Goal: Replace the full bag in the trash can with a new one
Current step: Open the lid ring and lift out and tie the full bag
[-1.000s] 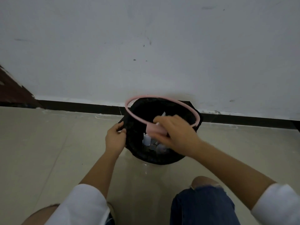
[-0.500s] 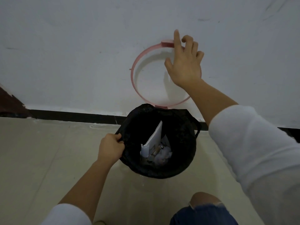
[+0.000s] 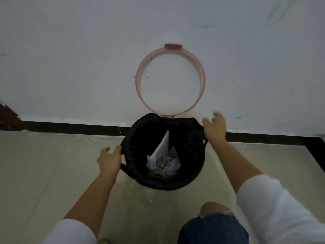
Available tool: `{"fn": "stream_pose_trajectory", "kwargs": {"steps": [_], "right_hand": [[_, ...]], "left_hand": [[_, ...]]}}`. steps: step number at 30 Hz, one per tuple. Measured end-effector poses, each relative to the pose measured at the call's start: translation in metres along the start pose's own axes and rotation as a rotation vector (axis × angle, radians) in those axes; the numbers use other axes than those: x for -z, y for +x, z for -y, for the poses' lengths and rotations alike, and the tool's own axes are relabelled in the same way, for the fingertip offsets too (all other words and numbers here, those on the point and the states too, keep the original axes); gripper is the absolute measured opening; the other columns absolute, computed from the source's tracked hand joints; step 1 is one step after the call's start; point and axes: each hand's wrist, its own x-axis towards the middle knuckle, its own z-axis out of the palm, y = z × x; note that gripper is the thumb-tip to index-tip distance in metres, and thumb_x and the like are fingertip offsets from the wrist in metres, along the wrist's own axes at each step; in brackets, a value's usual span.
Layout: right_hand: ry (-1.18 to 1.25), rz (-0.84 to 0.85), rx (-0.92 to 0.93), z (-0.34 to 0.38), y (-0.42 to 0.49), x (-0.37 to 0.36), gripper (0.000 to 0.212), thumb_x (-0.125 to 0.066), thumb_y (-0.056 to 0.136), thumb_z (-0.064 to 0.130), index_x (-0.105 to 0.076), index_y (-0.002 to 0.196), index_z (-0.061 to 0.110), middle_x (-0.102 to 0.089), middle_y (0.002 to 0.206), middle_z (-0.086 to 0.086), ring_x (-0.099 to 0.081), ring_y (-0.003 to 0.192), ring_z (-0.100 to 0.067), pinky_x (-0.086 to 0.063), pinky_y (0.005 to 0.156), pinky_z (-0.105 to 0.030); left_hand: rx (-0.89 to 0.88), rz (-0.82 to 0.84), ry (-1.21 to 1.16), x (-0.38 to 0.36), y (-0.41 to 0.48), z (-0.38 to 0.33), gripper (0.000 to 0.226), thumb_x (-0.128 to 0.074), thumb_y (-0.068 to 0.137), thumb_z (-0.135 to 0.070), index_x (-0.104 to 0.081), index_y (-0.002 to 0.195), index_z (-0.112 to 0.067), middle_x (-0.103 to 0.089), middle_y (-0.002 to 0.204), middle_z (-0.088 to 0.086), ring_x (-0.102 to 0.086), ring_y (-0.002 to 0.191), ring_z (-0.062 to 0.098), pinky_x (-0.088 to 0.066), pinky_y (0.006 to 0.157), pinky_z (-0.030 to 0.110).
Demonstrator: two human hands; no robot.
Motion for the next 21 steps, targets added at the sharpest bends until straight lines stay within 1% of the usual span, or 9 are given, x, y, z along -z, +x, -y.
{"fn": "stream_pose_trajectory", "kwargs": {"steps": [2, 4, 6, 9, 11, 12, 15, 17, 21], "right_hand": [[0.116, 0.037, -0.362, -0.047, -0.015, 0.003, 0.053, -0.054, 0.087, 0.030, -0.043, 0.130, 0.003, -0.050, 0.132, -0.015, -0.049, 0.118, -0.034, -0.040, 0.096, -0.040], [0.269, 0.177, -0.668, -0.075, -0.032, 0.005, 0.053, -0.051, 0.088, 0.040, -0.043, 0.129, 0.006, -0.052, 0.122, -0.013, -0.051, 0.110, -0.032, -0.043, 0.092, -0.044], [0.424, 0.341, -0.758, -0.087, -0.047, 0.006, 0.050, -0.048, 0.089, 0.044, -0.049, 0.122, 0.006, -0.057, 0.109, -0.011, -0.055, 0.099, -0.028, -0.047, 0.083, -0.042], [0.643, 0.416, -0.751, -0.088, -0.056, 0.006, 0.032, -0.051, 0.090, 0.036, -0.062, 0.103, 0.009, -0.059, 0.090, -0.006, -0.055, 0.086, -0.023, -0.047, 0.071, -0.037], [0.692, 0.382, -0.732, -0.091, -0.058, 0.008, 0.018, -0.050, 0.091, 0.024, -0.064, 0.094, 0.012, -0.059, 0.088, -0.005, -0.054, 0.083, -0.022, -0.046, 0.071, -0.036], [0.714, 0.359, -0.721, -0.092, -0.059, 0.009, 0.017, -0.048, 0.093, 0.019, -0.064, 0.094, 0.012, -0.059, 0.088, -0.005, -0.055, 0.082, -0.022, -0.046, 0.072, -0.035], [0.703, 0.221, -0.687, -0.096, -0.061, 0.013, 0.019, -0.042, 0.097, 0.009, -0.057, 0.105, 0.001, -0.061, 0.088, -0.012, -0.058, 0.079, -0.025, -0.050, 0.067, -0.034], [0.541, 0.082, -0.606, -0.101, -0.064, 0.012, 0.018, -0.038, 0.097, 0.005, -0.055, 0.098, -0.002, -0.059, 0.085, -0.016, -0.057, 0.073, -0.027, -0.050, 0.060, -0.034], [0.226, -0.044, -0.394, -0.100, -0.079, 0.004, 0.024, -0.034, 0.099, 0.020, -0.042, 0.078, 0.011, -0.049, 0.081, -0.013, -0.047, 0.068, -0.024, -0.042, 0.057, -0.033]], "left_hand": [[0.285, 0.017, -0.148, -0.001, -0.004, 0.007, 0.057, -0.042, 0.094, -0.041, -0.032, 0.143, -0.013, -0.034, 0.147, 0.017, -0.039, 0.129, 0.042, -0.038, 0.101, 0.057], [0.481, 0.124, -0.232, -0.003, -0.010, 0.017, 0.054, -0.034, 0.097, -0.038, -0.027, 0.145, -0.013, -0.033, 0.146, 0.022, -0.036, 0.131, 0.044, -0.034, 0.098, 0.061], [0.582, 0.261, -0.291, -0.006, -0.015, 0.023, 0.051, -0.032, 0.096, -0.031, -0.029, 0.142, -0.009, -0.041, 0.137, 0.022, -0.044, 0.124, 0.043, -0.029, 0.098, 0.067], [0.592, 0.379, -0.298, -0.009, -0.020, 0.021, 0.032, -0.035, 0.092, -0.024, -0.056, 0.113, -0.011, -0.056, 0.116, 0.011, -0.057, 0.094, 0.034, -0.019, 0.097, 0.077], [0.572, 0.389, -0.272, -0.010, -0.022, 0.022, 0.026, -0.033, 0.094, -0.018, -0.058, 0.087, -0.013, -0.059, 0.093, 0.006, -0.055, 0.082, 0.028, -0.020, 0.099, 0.075], [0.552, 0.391, -0.247, -0.011, -0.023, 0.022, 0.027, -0.033, 0.095, -0.015, -0.056, 0.082, -0.013, -0.057, 0.086, 0.006, -0.053, 0.078, 0.026, -0.025, 0.099, 0.073], [0.496, 0.376, -0.161, -0.010, -0.027, 0.026, 0.024, -0.031, 0.095, -0.007, -0.053, 0.085, -0.012, -0.052, 0.078, 0.006, -0.052, 0.072, 0.024, -0.039, 0.091, 0.062], [0.463, 0.376, -0.057, -0.007, -0.032, 0.026, 0.024, -0.031, 0.094, -0.004, -0.051, 0.085, -0.010, -0.054, 0.077, 0.007, -0.054, 0.069, 0.022, -0.043, 0.085, 0.054], [0.351, 0.440, 0.215, 0.000, -0.039, 0.017, 0.022, -0.036, 0.095, -0.004, -0.054, 0.083, -0.008, -0.059, 0.084, 0.011, -0.058, 0.068, 0.024, -0.051, 0.075, 0.045]]}}
